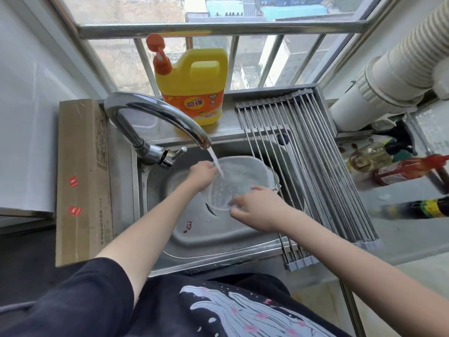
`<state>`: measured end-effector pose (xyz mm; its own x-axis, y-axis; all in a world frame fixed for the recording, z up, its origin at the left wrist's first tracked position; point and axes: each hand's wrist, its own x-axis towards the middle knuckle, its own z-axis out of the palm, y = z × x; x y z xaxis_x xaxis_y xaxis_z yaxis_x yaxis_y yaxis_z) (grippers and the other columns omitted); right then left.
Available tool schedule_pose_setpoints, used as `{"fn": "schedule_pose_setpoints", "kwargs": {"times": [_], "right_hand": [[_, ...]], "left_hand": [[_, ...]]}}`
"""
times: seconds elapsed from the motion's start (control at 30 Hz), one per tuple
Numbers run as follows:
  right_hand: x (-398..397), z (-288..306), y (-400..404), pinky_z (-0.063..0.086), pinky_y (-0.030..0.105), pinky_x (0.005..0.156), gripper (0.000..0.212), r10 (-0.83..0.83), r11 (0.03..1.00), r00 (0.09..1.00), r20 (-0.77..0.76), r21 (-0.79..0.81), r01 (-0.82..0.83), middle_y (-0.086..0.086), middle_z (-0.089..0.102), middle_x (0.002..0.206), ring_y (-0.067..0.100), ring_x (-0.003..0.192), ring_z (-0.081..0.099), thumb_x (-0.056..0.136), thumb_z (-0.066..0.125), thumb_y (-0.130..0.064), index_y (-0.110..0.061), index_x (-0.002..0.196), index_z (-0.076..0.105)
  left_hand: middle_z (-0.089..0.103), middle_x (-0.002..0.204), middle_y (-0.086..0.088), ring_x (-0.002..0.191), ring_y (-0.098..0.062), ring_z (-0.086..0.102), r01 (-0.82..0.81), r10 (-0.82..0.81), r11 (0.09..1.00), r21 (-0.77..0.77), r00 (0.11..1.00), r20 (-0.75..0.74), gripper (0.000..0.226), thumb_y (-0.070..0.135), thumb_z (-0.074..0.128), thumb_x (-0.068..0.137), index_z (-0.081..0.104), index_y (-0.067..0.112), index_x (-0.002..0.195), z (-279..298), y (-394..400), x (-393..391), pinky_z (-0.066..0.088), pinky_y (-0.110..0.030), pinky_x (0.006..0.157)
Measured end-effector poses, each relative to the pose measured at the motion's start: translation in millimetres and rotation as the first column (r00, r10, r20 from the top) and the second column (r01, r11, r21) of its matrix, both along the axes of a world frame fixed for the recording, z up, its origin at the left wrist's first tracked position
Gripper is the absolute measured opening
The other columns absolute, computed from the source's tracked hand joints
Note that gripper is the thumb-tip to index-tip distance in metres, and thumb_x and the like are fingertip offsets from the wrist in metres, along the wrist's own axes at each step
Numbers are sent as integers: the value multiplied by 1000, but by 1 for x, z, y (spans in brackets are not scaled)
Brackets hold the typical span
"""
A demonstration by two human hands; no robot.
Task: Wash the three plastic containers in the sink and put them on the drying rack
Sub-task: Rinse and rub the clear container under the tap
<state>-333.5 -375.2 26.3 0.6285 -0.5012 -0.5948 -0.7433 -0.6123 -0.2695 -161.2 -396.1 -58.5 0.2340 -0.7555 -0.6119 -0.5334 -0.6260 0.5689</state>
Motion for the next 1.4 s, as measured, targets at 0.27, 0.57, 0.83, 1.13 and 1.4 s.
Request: {"fn": "schedule_pose_setpoints", "kwargs": {"times": [0.27,0.57,0.83,1.13,1.4], "right_hand": [[18,-65,-32,21,37,117,66,163,966,986,31,201,-166,0,15,159,18,146,17,94,37,-2,-30,151,19],[18,-85,-44,-3,37,118,63,222,890,903,-369,-301,-342,6,4,161,17,148,-1,98,36,-17,-9,152,4],[34,-70,4,25,44,108,42,-81,977,994,-79,-204,63,13,69,105,29,105,61,104,26,-30,-12,108,63],[39,-61,16,34,35,71,44,22,977,956,294,-210,42,12,69,102,34,92,63,100,33,-19,-16,144,33],[17,-70,6,26,30,64,14,58,956,914,402,-285,65,2,67,70,26,65,62,79,54,0,-13,85,56]], "left_hand": [[57,103,-12,88,-29,55,197,-202,977,80,977,62,32,33,43,96,63,11,109,13,5,11,45,-28,63],[61,103,-26,97,-45,57,153,-80,969,-194,938,338,26,19,36,97,57,4,103,19,16,14,42,-41,74],[60,78,-24,72,-37,53,-149,290,842,-519,936,202,25,20,38,99,51,0,92,20,27,-4,27,-35,60],[38,58,-1,65,-28,37,-453,502,751,-480,864,-30,33,22,43,99,35,10,69,15,29,-5,18,-34,59],[44,69,-11,54,-31,55,-515,503,822,-242,857,-115,36,24,46,95,29,13,65,6,40,-2,35,-34,45]]}}
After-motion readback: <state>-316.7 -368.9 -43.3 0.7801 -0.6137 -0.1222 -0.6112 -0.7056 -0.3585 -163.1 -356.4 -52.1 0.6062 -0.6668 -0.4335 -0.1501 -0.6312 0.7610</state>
